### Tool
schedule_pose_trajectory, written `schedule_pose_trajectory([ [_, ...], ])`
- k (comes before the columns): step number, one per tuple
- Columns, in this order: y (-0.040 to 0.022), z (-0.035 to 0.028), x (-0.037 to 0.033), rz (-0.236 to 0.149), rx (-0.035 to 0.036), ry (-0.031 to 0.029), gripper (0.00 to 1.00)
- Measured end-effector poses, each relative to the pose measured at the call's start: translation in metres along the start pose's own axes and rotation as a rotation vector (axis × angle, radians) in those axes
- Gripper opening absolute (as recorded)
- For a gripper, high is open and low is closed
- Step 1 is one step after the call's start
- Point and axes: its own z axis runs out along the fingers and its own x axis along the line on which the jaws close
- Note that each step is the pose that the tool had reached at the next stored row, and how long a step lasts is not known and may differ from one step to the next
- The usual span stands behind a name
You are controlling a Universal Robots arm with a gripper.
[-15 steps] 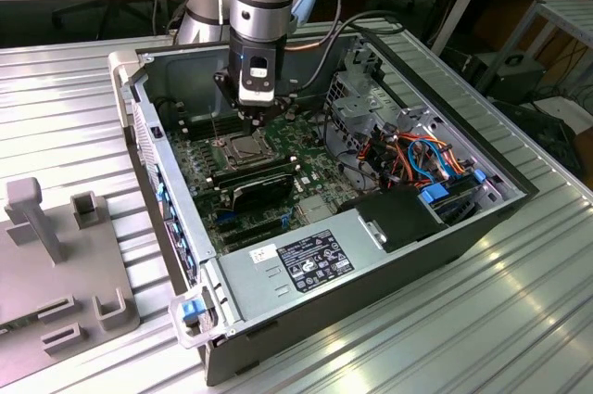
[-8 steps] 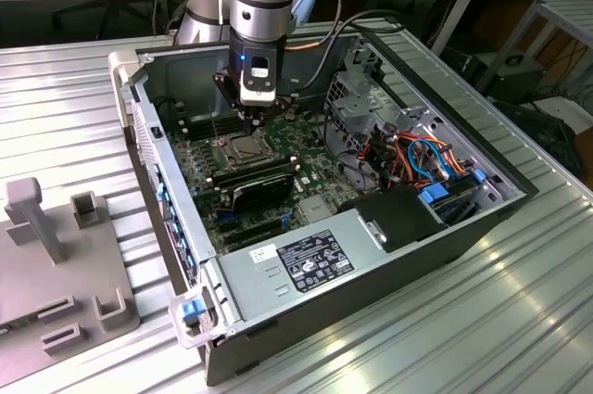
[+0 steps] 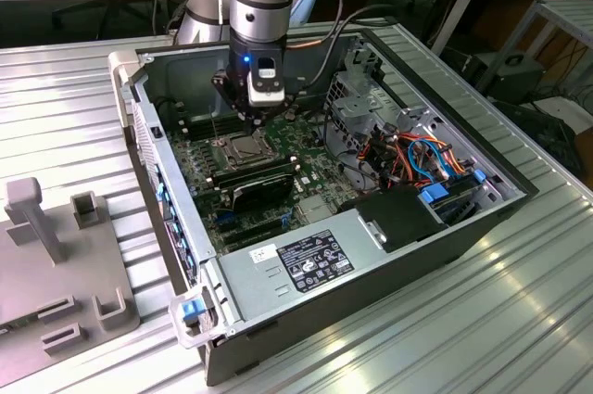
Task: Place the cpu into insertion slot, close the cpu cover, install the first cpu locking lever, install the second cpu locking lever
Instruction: 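Install the first cpu locking lever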
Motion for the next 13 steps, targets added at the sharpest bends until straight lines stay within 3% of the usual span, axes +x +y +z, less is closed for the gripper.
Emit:
schedule_pose_trajectory([
  [3, 0.0005, -0.0024, 0.0004, -0.026, -0.0011, -0.0002, 0.11],
  [6, 0.0012, -0.0098, 0.0008, -0.044, -0.0021, -0.0003, 0.11],
  [13, 0.0012, -0.0099, 0.0012, -0.185, -0.0079, -0.0015, 0.11],
])
